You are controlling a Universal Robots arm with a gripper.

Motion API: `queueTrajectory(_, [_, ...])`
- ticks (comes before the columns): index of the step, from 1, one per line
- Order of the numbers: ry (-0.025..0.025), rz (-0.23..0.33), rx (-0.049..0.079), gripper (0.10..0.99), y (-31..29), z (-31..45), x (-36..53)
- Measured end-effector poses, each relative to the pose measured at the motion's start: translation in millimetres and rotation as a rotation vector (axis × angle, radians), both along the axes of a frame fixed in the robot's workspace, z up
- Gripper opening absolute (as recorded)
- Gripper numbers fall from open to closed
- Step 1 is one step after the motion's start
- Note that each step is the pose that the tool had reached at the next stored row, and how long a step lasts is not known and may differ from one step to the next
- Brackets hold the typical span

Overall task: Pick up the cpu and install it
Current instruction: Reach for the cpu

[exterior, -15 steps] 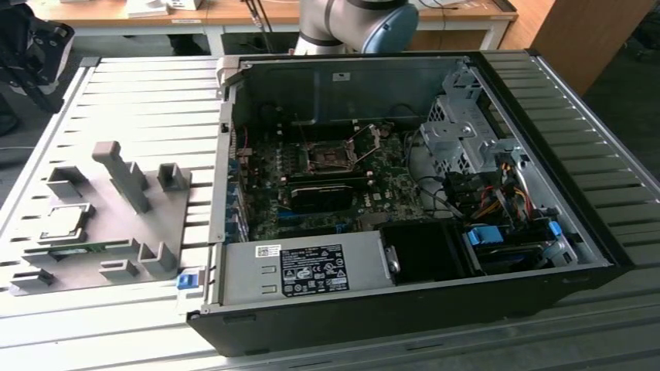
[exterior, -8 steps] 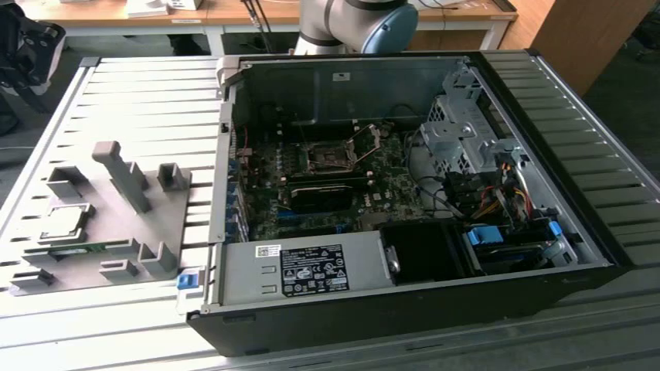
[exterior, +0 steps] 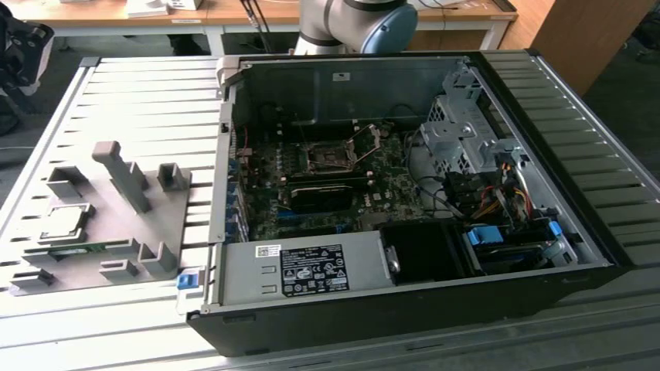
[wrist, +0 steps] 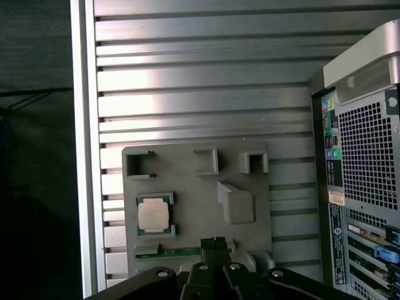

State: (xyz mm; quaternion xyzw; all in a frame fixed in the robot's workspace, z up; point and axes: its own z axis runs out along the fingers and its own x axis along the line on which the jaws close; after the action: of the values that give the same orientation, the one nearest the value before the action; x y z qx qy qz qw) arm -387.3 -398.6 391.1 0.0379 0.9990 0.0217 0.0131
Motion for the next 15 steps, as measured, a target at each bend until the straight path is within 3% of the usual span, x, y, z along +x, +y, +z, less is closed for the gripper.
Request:
queueTrajectory(6, [0.0000, 0.000, 0.000, 0.106, 0.0, -0.2, -9.4])
queueTrajectory(15, [0.0005, 0.000, 0.000, 0.106, -2.9, -1.3, -31.7])
